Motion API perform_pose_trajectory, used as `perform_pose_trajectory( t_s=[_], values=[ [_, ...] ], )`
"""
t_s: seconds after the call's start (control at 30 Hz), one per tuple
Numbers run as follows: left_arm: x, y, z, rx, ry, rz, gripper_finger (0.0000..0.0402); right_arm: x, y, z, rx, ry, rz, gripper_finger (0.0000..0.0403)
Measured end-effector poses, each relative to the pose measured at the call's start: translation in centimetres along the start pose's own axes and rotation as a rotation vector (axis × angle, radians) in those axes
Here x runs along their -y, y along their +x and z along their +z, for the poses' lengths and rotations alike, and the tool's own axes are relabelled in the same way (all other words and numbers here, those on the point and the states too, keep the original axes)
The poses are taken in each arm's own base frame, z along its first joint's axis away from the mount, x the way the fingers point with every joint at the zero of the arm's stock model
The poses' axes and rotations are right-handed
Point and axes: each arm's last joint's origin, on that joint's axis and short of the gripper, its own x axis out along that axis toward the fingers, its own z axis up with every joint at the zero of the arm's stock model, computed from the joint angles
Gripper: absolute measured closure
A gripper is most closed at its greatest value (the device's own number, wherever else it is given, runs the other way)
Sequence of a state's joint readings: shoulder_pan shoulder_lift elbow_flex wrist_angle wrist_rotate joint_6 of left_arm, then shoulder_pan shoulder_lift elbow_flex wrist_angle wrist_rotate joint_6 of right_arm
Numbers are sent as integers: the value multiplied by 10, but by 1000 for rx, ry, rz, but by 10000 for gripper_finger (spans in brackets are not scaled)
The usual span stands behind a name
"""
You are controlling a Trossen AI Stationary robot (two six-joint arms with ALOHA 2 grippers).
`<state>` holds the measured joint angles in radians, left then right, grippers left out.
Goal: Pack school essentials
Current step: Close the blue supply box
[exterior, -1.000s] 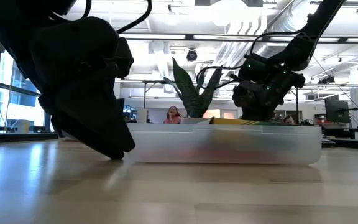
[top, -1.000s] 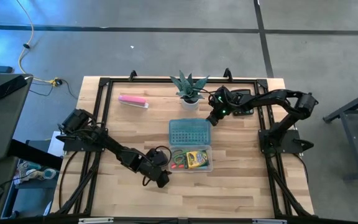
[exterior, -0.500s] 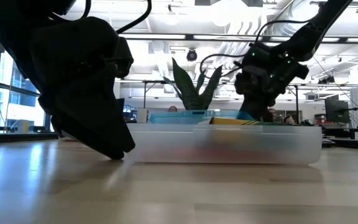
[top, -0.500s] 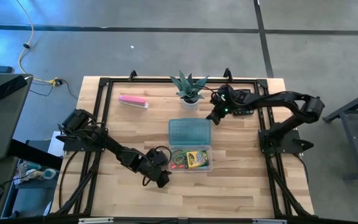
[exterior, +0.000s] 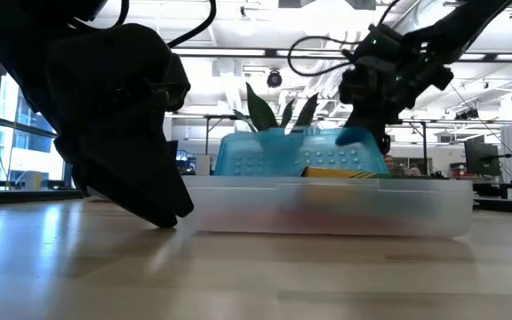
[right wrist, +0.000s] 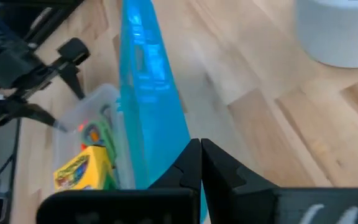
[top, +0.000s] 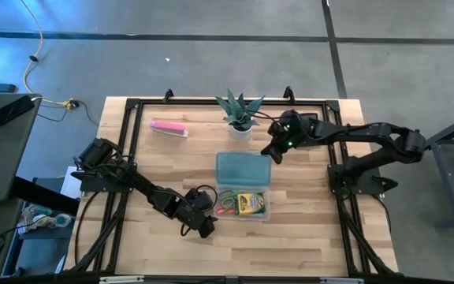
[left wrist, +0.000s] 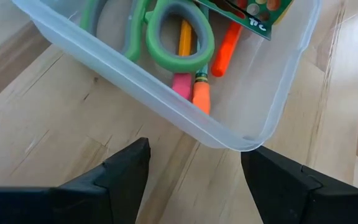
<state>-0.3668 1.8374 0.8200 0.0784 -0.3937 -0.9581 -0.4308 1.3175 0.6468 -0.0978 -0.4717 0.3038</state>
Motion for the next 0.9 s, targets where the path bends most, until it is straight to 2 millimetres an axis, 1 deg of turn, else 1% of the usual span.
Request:
perform_pose_trajectory(
  t_s=[0.2, 0.4, 0.73, 0.9],
  values=[
    [0, 0, 0, 1, -1, 0, 161, -18, -7, -3, -1, -35, 41, 403],
    [0, 0, 0, 9, -8, 5, 161, -37, -8, -8, -15, -66, 101, 403],
    [-1, 0, 1, 30, -14, 21, 161, -66, 0, -18, -48, -96, 192, 403],
    [-1, 0, 1, 38, -13, 28, 161, -81, 4, -27, -77, -106, 213, 403]
  ],
)
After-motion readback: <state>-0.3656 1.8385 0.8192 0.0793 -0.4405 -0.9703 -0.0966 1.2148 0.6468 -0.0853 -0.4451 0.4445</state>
